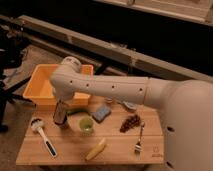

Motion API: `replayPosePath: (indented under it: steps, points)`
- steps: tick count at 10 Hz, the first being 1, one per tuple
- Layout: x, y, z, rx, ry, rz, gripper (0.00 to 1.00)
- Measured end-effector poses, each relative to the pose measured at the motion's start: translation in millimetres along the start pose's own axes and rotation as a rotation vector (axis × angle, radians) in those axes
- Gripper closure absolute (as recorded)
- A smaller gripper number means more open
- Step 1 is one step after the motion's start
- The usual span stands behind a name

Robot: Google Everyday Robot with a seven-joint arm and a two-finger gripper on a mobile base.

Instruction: Place eraser in metal cup

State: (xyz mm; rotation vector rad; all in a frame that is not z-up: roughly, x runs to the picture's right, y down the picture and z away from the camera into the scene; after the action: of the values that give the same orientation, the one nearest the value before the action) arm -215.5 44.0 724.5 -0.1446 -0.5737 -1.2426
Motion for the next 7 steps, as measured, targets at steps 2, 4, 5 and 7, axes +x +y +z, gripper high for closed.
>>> replayPosePath:
  steps: [2, 4, 5, 7]
  points:
    - [5.7, 3.6, 0.6, -0.006, 0.012, 0.001, 0.98]
    - [6.9, 4.3, -0.7, -0.001, 0.022, -0.001, 0.81]
    - [3.7, 5.2, -1.8, 0.002, 0.024, -0.002, 0.7]
    - [-5.9, 5.3, -5.3, 0.009, 0.028, -0.002, 0.49]
